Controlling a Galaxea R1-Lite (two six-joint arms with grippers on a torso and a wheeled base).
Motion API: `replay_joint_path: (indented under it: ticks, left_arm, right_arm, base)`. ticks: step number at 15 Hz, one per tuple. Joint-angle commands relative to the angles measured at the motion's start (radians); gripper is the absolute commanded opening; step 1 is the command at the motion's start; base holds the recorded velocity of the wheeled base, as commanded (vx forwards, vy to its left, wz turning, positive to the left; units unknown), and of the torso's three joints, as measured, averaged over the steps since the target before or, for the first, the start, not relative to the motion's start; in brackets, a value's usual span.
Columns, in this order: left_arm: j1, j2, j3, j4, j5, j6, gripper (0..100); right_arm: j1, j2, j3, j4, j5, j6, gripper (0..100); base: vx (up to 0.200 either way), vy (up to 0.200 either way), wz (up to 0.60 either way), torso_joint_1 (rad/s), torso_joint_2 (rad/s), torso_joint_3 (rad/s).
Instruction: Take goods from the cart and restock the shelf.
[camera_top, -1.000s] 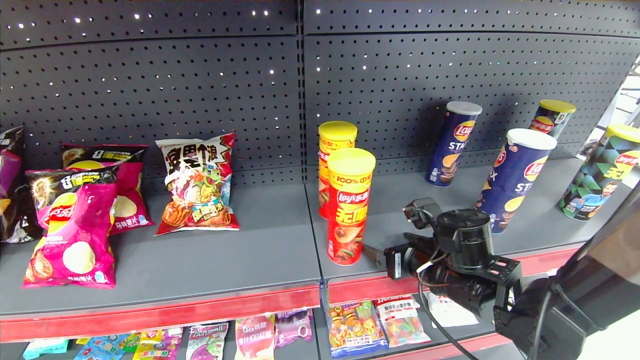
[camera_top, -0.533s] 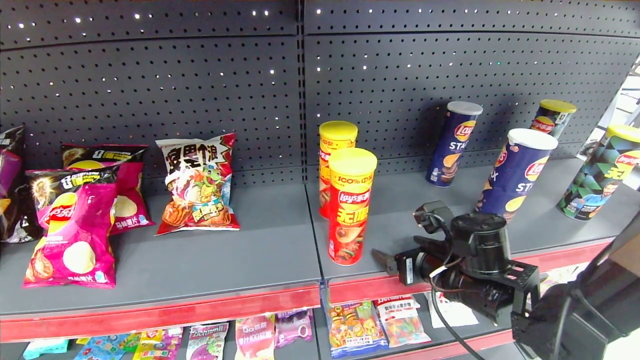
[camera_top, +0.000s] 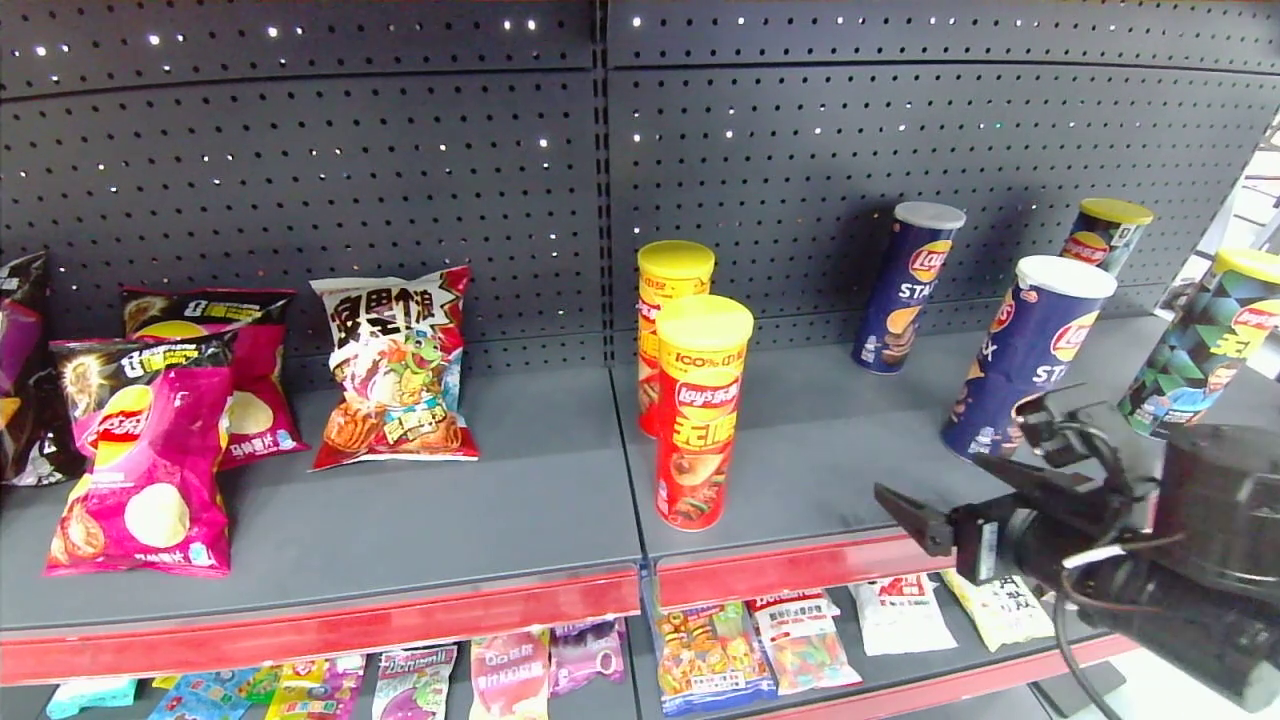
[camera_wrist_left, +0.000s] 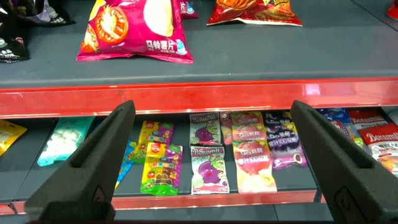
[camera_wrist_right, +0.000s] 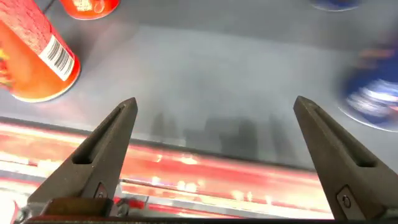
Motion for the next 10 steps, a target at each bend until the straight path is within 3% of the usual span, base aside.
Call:
replay_joint_path:
  ticks: [1, 4, 8, 10]
  left_arm:
    - [0.001, 0.0, 0.0, 0.001, 0.0, 0.0, 100]
    - [0.001, 0.0, 0.0, 0.0, 0.0, 0.0, 100]
    - [0.001, 0.002, 0.0, 0.0, 0.0, 0.0, 100]
    - [0.001, 0.002, 0.0, 0.0, 0.0, 0.0, 100]
  right_arm:
    - [-0.091, -0.398, 0.083, 0.207, 0.071, -0.006, 100]
    - [-0.136, -0.671, 0.09, 0.474, 0.077, -0.003, 100]
    - [-0.291, -0.86, 0.092, 0.641, 0.089, -0.021, 100]
    - [-0.324, -0.958, 0.093, 0.759, 0.088, -0.023, 100]
  base:
    - [0.0, 0.0, 0.0, 0.0, 0.0, 0.0]
    - [0.0, 0.0, 0.0, 0.0, 0.0, 0.0]
    - [0.0, 0.0, 0.0, 0.0, 0.0, 0.0]
    - [0.0, 0.0, 0.0, 0.0, 0.0, 0.0]
